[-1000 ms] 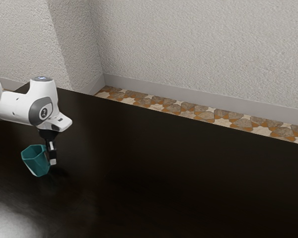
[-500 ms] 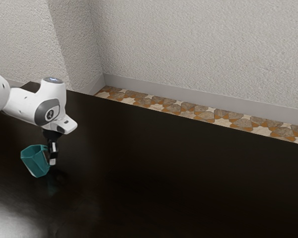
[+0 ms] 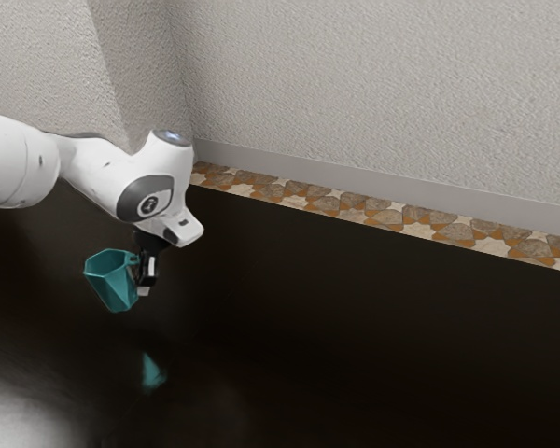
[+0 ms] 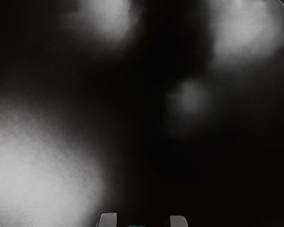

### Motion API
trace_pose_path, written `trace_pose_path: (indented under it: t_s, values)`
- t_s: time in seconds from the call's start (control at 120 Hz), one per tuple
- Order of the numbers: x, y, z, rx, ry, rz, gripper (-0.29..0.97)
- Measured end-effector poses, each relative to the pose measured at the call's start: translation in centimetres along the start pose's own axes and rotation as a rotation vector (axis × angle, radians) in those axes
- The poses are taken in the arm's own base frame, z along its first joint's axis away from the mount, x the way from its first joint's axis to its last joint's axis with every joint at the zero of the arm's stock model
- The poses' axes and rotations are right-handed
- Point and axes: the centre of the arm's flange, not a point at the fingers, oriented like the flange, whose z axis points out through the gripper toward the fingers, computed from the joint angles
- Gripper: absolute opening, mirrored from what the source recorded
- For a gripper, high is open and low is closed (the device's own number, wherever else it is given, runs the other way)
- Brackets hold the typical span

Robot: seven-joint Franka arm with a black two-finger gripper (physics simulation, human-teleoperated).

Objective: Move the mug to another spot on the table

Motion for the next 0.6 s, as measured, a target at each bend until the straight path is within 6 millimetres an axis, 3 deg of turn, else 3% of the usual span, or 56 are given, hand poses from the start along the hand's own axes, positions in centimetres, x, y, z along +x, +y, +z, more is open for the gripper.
trace_pose_path:
  t_s: [0.292, 0.6]
  values:
    - [8.3, 7.6, -3.1, 0.078, 0.014, 0.126, -0.1]
    - [15.3, 10.3, -3.4, 0.139, 0.05, 0.161, -0.11]
